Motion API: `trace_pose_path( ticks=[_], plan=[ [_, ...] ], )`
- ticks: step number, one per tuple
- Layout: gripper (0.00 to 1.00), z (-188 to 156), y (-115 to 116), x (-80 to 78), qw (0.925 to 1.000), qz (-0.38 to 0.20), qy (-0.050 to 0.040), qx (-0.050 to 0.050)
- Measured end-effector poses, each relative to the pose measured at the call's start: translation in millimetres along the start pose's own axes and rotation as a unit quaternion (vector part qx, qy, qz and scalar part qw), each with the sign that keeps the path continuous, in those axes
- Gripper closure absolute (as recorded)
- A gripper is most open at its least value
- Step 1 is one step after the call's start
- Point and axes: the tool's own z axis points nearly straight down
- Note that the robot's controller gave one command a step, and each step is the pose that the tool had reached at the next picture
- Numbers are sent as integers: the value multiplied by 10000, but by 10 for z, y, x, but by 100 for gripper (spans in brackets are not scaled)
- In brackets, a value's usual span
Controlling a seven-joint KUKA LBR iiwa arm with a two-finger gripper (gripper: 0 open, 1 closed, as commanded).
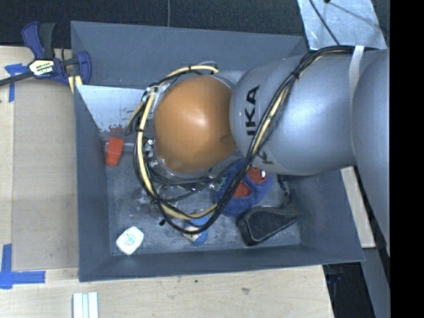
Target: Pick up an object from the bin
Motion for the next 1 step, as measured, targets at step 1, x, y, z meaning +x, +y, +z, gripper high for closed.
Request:
trace_pose_path(
  ticks=[1],
  plan=[
    [0, 9, -7, 20, 10000, 18, 18, -5]
  ],
)
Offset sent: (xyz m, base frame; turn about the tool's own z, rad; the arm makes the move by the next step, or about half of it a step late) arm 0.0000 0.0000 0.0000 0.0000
